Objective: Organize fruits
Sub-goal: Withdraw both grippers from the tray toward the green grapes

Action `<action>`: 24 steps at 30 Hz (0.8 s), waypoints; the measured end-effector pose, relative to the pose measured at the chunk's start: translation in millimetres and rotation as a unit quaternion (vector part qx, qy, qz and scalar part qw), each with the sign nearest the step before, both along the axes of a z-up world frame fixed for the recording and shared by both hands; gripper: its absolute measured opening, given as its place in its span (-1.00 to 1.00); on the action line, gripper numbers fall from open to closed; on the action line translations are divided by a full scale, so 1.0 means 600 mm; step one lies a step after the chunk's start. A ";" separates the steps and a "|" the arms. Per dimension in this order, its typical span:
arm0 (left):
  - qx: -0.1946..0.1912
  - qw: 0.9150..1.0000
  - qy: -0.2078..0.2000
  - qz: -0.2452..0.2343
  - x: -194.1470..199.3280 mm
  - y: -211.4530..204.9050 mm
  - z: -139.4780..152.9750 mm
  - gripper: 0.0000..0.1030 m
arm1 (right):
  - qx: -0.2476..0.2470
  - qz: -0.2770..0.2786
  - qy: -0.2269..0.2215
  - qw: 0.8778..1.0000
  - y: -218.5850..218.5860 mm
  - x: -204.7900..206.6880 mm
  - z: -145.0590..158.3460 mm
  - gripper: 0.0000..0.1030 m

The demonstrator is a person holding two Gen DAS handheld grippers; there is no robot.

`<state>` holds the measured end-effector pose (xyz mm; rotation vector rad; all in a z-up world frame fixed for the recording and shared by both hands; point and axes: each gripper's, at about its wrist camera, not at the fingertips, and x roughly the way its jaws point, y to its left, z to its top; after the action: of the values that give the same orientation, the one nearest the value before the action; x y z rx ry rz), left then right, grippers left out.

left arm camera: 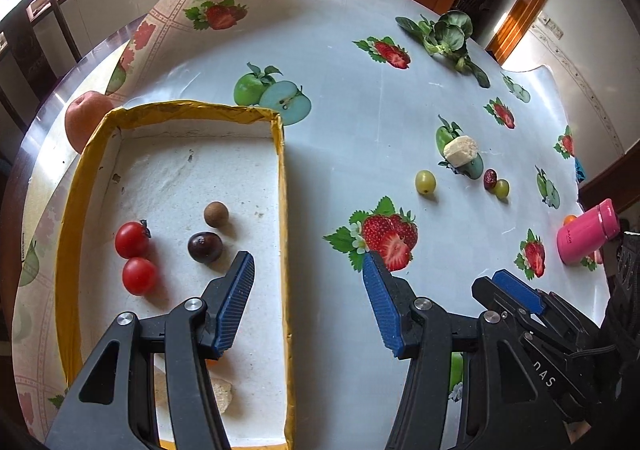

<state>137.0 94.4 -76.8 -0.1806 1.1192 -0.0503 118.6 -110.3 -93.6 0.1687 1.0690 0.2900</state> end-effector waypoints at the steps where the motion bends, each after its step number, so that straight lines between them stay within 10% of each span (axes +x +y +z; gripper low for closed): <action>1: -0.001 1.000 0.001 -0.003 0.002 -0.006 -0.001 0.07 | -0.001 -0.005 0.000 1.000 -0.009 -0.001 -0.001 -0.23; 24: -0.038 0.997 0.016 -0.058 0.090 -0.125 -0.045 0.07 | -0.018 -0.077 -0.007 0.997 -0.150 0.065 -0.038 -0.29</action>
<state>190.9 19.6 -103.6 -0.1851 1.1597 -0.1937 157.8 -200.1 -116.3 0.2150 1.0414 0.1325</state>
